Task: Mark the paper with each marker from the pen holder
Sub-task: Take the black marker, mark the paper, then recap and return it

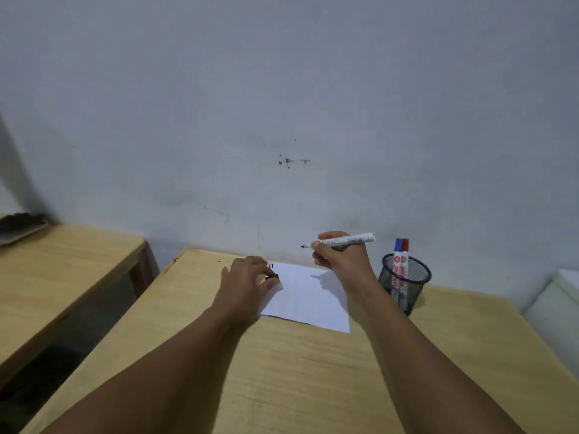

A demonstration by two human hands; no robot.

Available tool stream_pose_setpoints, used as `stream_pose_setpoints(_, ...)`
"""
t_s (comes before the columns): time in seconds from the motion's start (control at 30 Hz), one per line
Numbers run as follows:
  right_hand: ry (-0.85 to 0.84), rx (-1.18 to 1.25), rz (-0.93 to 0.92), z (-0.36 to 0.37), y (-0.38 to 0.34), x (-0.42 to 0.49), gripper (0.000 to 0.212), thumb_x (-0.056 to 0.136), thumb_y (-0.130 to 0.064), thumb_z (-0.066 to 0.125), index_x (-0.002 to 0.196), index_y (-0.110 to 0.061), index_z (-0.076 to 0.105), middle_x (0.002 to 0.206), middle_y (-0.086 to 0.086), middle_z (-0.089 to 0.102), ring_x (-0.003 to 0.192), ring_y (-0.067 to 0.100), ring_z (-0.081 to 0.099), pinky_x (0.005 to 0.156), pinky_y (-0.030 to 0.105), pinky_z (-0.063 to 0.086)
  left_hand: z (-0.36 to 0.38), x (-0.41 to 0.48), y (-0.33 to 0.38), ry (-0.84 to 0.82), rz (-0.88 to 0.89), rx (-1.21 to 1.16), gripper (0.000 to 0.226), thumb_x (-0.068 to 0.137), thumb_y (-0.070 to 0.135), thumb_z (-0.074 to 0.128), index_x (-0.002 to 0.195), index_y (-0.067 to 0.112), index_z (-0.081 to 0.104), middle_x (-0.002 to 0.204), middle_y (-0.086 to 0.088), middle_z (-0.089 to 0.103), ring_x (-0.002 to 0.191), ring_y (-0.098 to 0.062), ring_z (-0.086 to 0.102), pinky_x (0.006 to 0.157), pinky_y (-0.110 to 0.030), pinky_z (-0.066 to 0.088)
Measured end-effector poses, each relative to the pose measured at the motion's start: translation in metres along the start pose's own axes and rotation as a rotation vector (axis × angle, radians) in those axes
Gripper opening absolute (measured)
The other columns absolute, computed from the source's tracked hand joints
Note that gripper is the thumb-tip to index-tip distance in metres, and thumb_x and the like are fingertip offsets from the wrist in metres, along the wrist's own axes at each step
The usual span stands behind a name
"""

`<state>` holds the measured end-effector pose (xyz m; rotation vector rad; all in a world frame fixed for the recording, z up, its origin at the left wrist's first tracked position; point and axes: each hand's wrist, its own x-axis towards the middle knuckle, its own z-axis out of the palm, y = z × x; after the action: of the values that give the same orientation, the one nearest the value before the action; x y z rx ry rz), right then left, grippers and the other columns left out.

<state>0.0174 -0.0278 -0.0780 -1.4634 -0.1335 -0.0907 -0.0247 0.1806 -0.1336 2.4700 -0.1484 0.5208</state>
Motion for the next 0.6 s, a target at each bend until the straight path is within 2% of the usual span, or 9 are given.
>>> stream_pose_setpoints(0.13, -0.044, 0.109, 0.009, -0.023, -0.047, -0.020, 0.016, 0.087, 0.014, 0.069, 0.087, -0.002, 0.068, 0.083, 0.017, 0.067, 0.074, 0.024, 0.066, 0.069, 0.025, 0.063, -0.033, 0.013, 0.053, 0.003, 0.012, -0.211, 0.006, 0.086, 0.034, 0.072, 0.091, 0.031, 0.074, 0.088, 0.016, 0.072, 0.079, -0.005, 0.065, 0.078, -0.035, 0.054)
stream_pose_setpoints(0.23, -0.091, 0.200, -0.018, -0.038, -0.086, -0.039, 0.013, 0.090, 0.011, 0.067, 0.099, 0.003, 0.066, 0.090, 0.022, 0.067, 0.074, 0.023, 0.068, 0.070, 0.027, 0.062, -0.060, 0.025, 0.099, 0.054, 0.119, -0.280, 0.008, 0.087, 0.031, 0.073, 0.094, 0.027, 0.076, 0.086, 0.018, 0.072, 0.075, 0.001, 0.065, 0.074, -0.023, 0.053)
stream_pose_setpoints(0.33, -0.060, 0.175, -0.101, -0.049, -0.123, -0.062, 0.014, 0.090, 0.001, 0.071, 0.103, 0.000, 0.067, 0.089, 0.017, 0.070, 0.075, 0.023, 0.069, 0.069, 0.029, 0.060, -0.085, 0.028, 0.138, 0.091, 0.217, -0.301, 0.011, 0.088, 0.027, 0.072, 0.098, 0.026, 0.077, 0.087, 0.019, 0.072, 0.076, 0.001, 0.065, 0.068, -0.010, 0.047)
stream_pose_setpoints(0.47, -0.033, 0.022, -0.232, -0.062, -0.165, -0.093, 0.019, 0.092, -0.010, 0.073, 0.107, 0.003, 0.071, 0.092, 0.012, 0.074, 0.080, 0.020, 0.068, 0.071, 0.031, 0.057, -0.110, 0.021, 0.177, 0.121, 0.318, -0.316, 0.011, 0.089, 0.024, 0.071, 0.098, 0.026, 0.077, 0.090, 0.017, 0.074, 0.076, -0.003, 0.065, 0.070, -0.011, 0.048)
stream_pose_setpoints(0.6, -0.022, -0.073, -0.290, -0.068, -0.190, -0.117, 0.008, 0.090, -0.018, 0.075, 0.096, -0.012, 0.076, 0.093, 0.007, 0.078, 0.083, 0.017, 0.068, 0.076, 0.036, 0.057, -0.129, 0.010, 0.207, 0.132, 0.393, -0.292, 0.014, 0.089, 0.024, 0.072, 0.101, 0.022, 0.077, 0.092, 0.011, 0.075, 0.077, -0.004, 0.066, 0.071, -0.016, 0.051)
